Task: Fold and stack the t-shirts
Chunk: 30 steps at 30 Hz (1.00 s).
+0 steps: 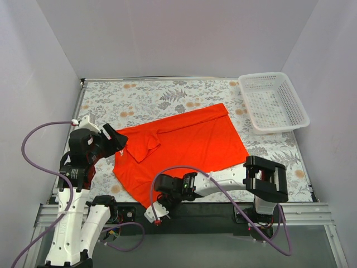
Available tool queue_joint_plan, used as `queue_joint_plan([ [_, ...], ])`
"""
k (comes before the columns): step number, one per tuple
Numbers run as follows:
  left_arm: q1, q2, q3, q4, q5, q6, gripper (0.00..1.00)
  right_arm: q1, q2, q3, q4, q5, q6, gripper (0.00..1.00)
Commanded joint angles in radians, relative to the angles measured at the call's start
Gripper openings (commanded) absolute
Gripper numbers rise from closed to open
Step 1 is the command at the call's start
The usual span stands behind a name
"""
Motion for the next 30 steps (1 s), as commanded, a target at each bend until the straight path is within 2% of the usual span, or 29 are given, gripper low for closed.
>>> queue_joint_plan([
  [1, -0.028, 0.010, 0.028, 0.097, 0.138, 0.133, 0.61, -0.110, -0.076, 0.035, -0.015, -0.125, 0.052, 0.01],
  [3, -0.049, 0.027, 0.021, 0.178, 0.214, 0.189, 0.61, -0.182, -0.105, 0.059, -0.064, -0.217, 0.066, 0.01],
  [4, -0.056, 0.031, 0.013, 0.209, 0.243, 0.244, 0.61, -0.252, -0.111, 0.077, -0.076, -0.312, 0.068, 0.01],
  [8, -0.069, 0.048, -0.042, 0.358, 0.493, 0.392, 0.61, -0.376, -0.102, 0.099, -0.107, -0.496, 0.095, 0.01],
  [9, -0.077, 0.048, -0.059, 0.401, 0.603, 0.439, 0.61, -0.393, -0.079, 0.105, -0.119, -0.531, 0.107, 0.01],
  [12, -0.103, 0.047, -0.088, 0.416, 0.794, 0.640, 0.61, -0.459, -0.014, 0.154, -0.153, -0.659, 0.137, 0.01],
  [13, -0.109, 0.039, -0.125, 0.416, 0.901, 0.694, 0.61, -0.471, 0.004, 0.171, -0.162, -0.711, 0.138, 0.01],
  [14, -0.112, 0.040, -0.139, 0.419, 0.940, 0.757, 0.61, -0.497, 0.022, 0.208, -0.176, -0.731, 0.140, 0.01],
  [16, -0.128, 0.060, -0.165, 0.422, 1.006, 0.780, 0.61, -0.518, 0.068, 0.246, -0.220, -0.765, 0.138, 0.01],
  [19, -0.189, 0.071, -0.211, 0.390, 0.991, 0.840, 0.60, -0.575, 0.106, 0.291, -0.248, -0.855, 0.146, 0.01],
  [25, -0.318, 0.063, -0.286, 0.326, 0.954, 0.935, 0.56, -0.633, 0.131, 0.308, -0.251, -0.938, 0.166, 0.01],
  [30, -0.396, 0.134, -0.300, 0.326, 0.844, 0.963, 0.53, -0.657, 0.140, 0.323, -0.255, -0.974, 0.175, 0.01],
])
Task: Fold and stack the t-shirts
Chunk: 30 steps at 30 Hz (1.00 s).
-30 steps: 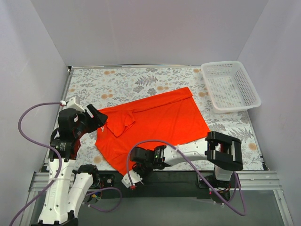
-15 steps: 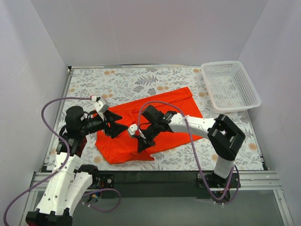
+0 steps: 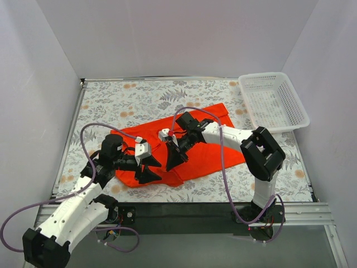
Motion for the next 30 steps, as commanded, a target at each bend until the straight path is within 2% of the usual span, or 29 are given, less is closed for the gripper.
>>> queue_joint_plan([
  [1, -0.048, 0.066, 0.007, -0.014, -0.081, 0.068, 0.53, -0.010, 0.014, 0.042, -0.017, -0.090, 0.022, 0.01],
  [6, -0.152, 0.174, 0.053, -0.038, -0.234, 0.105, 0.50, -0.013, 0.012, 0.050, -0.020, -0.091, 0.026, 0.01],
  [10, -0.191, 0.231, 0.093, -0.041, -0.365, 0.103, 0.45, -0.016, 0.007, 0.047, -0.017, -0.094, 0.028, 0.01],
  [14, -0.208, 0.211, 0.112, -0.026, -0.422, 0.099, 0.43, -0.020, 0.009, 0.047, -0.018, -0.100, 0.031, 0.01],
  [17, -0.209, 0.153, 0.101, -0.015, -0.471, 0.105, 0.47, -0.028, 0.012, 0.045, -0.018, -0.103, 0.032, 0.01],
  [22, -0.209, 0.090, 0.076, -0.021, -0.506, 0.146, 0.51, -0.036, 0.006, 0.044, -0.018, -0.110, 0.031, 0.01],
  [30, -0.211, 0.136, 0.078, -0.038, -0.462, 0.163, 0.51, -0.037, 0.006, 0.044, -0.018, -0.114, 0.034, 0.01],
])
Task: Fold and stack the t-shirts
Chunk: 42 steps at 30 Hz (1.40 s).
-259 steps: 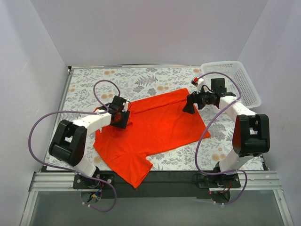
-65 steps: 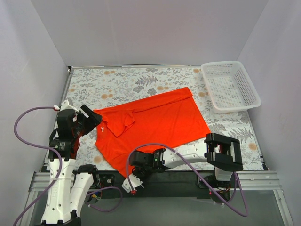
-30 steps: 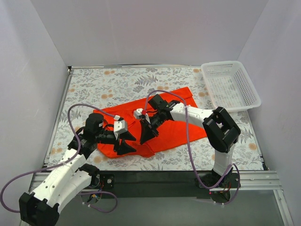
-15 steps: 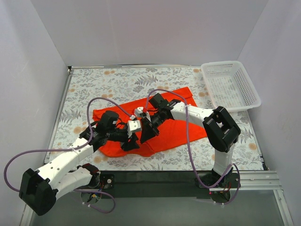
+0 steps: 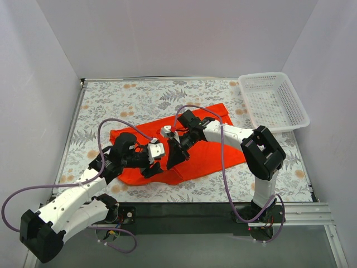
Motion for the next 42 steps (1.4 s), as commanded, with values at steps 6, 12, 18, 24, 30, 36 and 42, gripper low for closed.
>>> queue_joint_plan([
  [6, -0.008, 0.026, 0.005, -0.004, -0.003, 0.031, 0.50, -0.004, 0.003, 0.032, -0.010, -0.043, 0.009, 0.01],
  [12, -0.017, 0.066, 0.015, -0.003, -0.020, 0.025, 0.16, -0.005, 0.003, 0.032, -0.010, -0.044, 0.010, 0.01],
  [18, -0.021, 0.034, 0.019, -0.010, -0.043, 0.018, 0.00, -0.016, -0.015, 0.031, -0.015, 0.014, 0.018, 0.14],
  [24, -0.021, -0.032, 0.032, -0.098, -0.032, 0.019, 0.00, -0.120, -0.224, -0.136, -0.042, 0.368, -0.208, 0.80],
  [30, -0.023, -0.026, 0.050, -0.168, -0.034, -0.016, 0.00, -0.263, -0.575, -0.470, -0.038, 0.706, -0.558, 0.98],
  [36, -0.024, -0.029, 0.102, -0.224, -0.061, -0.018, 0.00, -0.434, -0.686, -0.580, -0.146, 0.868, -0.755, 0.82],
  [42, -0.028, -0.043, 0.122, -0.271, -0.083, -0.016, 0.00, -0.602, -0.710, -0.629, -0.205, 0.937, -0.878, 0.58],
])
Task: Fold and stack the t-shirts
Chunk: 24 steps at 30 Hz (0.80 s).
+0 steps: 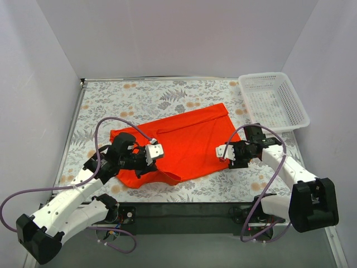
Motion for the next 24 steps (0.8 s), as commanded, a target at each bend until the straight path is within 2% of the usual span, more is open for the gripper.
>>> queue_joint_plan([
  [1, -0.007, -0.035, 0.026, -0.044, -0.018, -0.001, 0.00, -0.082, -0.025, -0.020, -0.061, 0.081, -0.149, 0.55],
  [5, -0.009, -0.055, 0.014, -0.042, -0.016, -0.004, 0.00, -0.134, -0.002, -0.043, -0.079, 0.107, -0.201, 0.46],
  [15, -0.009, -0.084, 0.021, -0.044, -0.045, -0.007, 0.00, -0.197, 0.078, -0.040, -0.076, 0.140, -0.236, 0.43],
  [17, -0.009, -0.095, 0.030, -0.044, -0.067, -0.010, 0.00, -0.204, 0.092, -0.041, -0.076, 0.140, -0.247, 0.41],
  [21, -0.009, -0.145, 0.049, -0.047, -0.101, -0.012, 0.00, -0.232, 0.130, -0.022, -0.056, 0.130, -0.246, 0.31],
  [24, -0.009, -0.167, 0.069, -0.053, -0.111, -0.013, 0.00, -0.244, 0.163, -0.006, -0.044, 0.115, -0.250, 0.29],
])
